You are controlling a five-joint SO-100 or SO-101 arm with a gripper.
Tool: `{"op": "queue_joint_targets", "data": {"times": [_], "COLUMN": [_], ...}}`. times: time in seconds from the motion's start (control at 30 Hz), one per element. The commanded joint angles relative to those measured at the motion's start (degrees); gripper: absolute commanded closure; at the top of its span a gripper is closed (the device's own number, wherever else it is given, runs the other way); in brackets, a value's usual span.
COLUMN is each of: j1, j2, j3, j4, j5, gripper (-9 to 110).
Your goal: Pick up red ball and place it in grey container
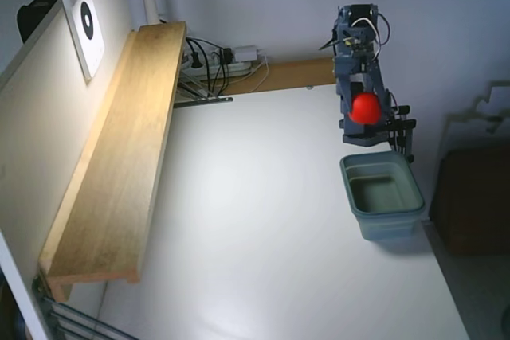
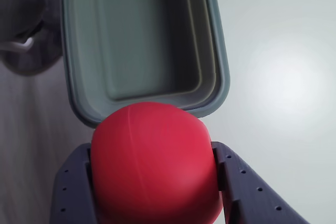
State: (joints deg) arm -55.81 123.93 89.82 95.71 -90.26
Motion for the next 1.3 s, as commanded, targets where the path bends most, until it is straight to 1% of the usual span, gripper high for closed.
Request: {"op": "queue_joint_targets", "data": {"times": [0.0, 0.17, 0.47, 0.73, 1.03, 1.07, 1.27], "j1": [-1.44, -1.44, -1.44, -1.44, -1.44, -1.44, -1.44], "j2": [0.5, -0.38, -15.14, -29.74, -45.45, -46.12, -46.24], "j3": [-1.88, -1.94, -8.9, -20.2, -37.06, -37.91, -38.06], "j4": [0.77, -0.05, -7.85, -11.15, -10.0, -9.82, -9.79], "j5": [0.26, 0.26, 0.26, 0.26, 0.26, 0.26, 0.26], "gripper": [78, 78, 78, 78, 78, 63, 63]}}
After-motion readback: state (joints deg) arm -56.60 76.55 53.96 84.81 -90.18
